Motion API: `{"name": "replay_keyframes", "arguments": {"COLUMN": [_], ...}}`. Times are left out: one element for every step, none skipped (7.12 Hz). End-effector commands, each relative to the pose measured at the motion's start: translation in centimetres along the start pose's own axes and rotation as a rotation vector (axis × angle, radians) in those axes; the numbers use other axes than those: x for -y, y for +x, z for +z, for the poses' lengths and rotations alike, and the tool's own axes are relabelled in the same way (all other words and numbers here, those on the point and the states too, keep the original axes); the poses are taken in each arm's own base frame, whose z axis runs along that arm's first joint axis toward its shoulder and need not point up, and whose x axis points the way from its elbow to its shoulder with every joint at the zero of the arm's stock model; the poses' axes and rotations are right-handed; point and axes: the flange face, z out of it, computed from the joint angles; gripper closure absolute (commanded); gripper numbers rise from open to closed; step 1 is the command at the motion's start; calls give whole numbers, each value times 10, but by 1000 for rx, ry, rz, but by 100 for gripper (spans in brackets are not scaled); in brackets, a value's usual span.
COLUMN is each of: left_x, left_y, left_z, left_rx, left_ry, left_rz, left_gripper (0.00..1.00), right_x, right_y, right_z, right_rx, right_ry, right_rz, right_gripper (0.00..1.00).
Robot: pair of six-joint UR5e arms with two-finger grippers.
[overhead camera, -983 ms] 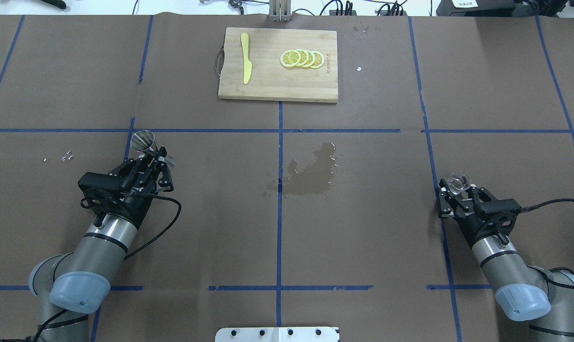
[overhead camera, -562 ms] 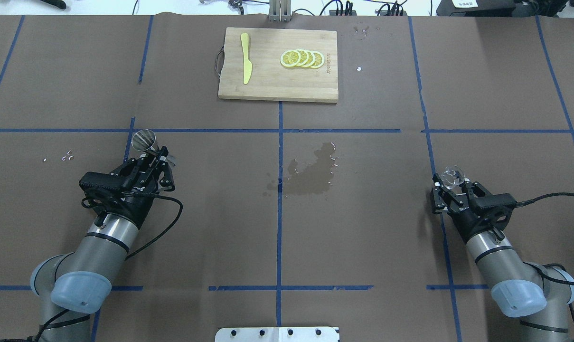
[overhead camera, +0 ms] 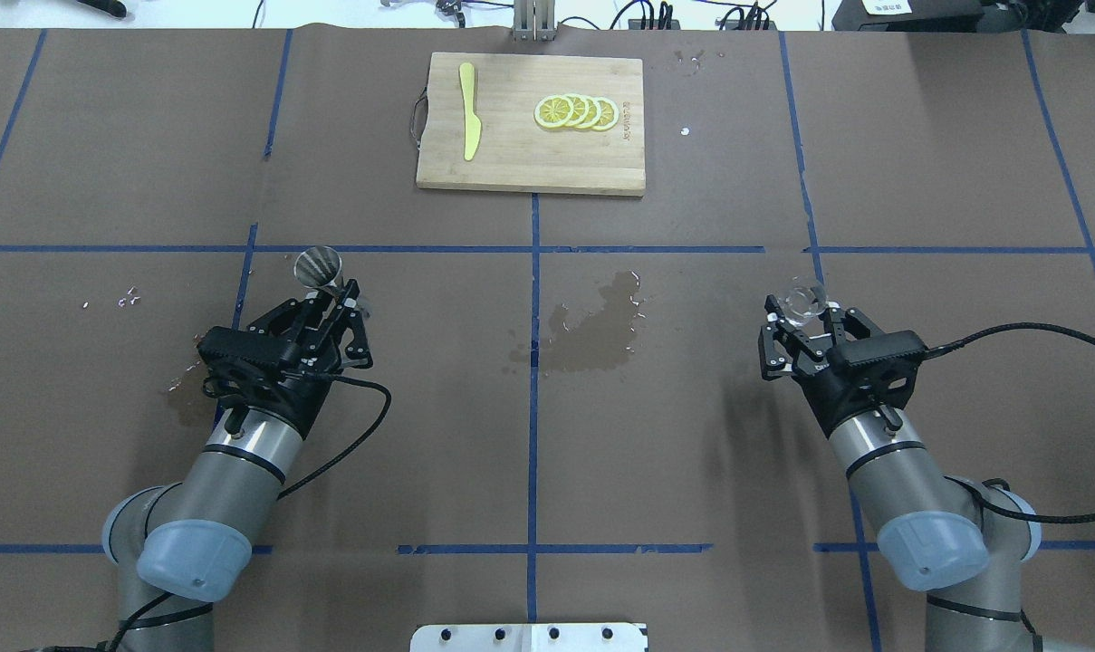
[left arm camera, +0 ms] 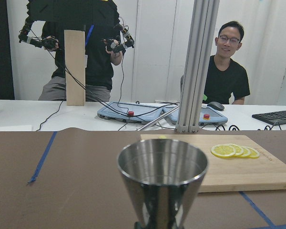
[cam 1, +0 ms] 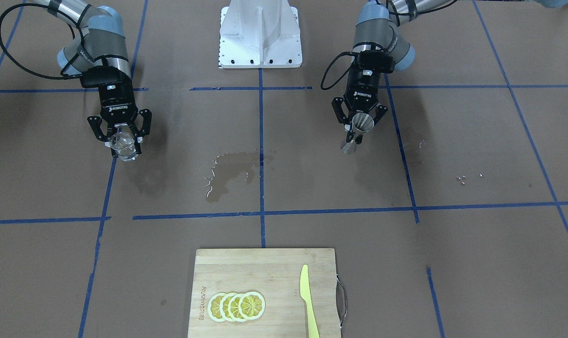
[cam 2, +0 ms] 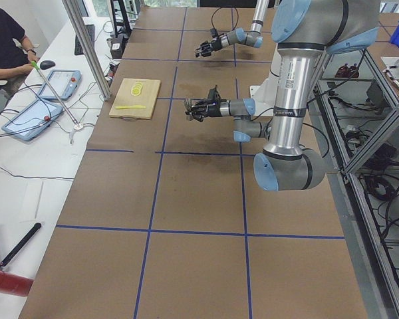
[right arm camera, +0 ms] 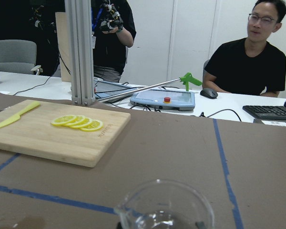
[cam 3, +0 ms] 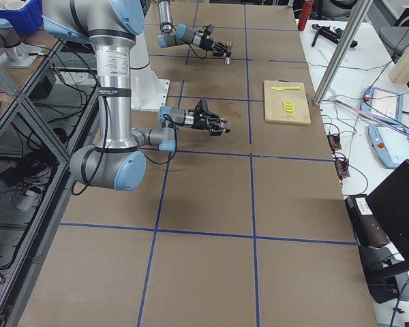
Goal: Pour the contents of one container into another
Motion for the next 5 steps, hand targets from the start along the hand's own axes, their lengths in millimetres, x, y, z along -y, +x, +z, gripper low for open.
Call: {"name": "replay_keyframes", "arguments": {"left_x": [-7,-9,-14,0,0], "left_y": [58,62,74,101,106], "left_z": [14,16,19,26,29], "left_rx": [-24,-22,-29,-42,-64], "left_ry": [-3,-11,-53,-67,-88], "left_rz": [23,37,98,131,139], "left_gripper": [100,100,100,100,100], "right_x": [57,82,111,132,138], "right_y": [-72,-113,-140,-150,-158], "right_z": [-5,-3,-9,-20,-23], "right_rx": [-12,-24,-46,-30,-17], "right_ry": [-17,-30,-61,-77,-73], "right_rz": [-39,-64,-115,-109,-94], "right_gripper": [100,100,100,100,100]}}
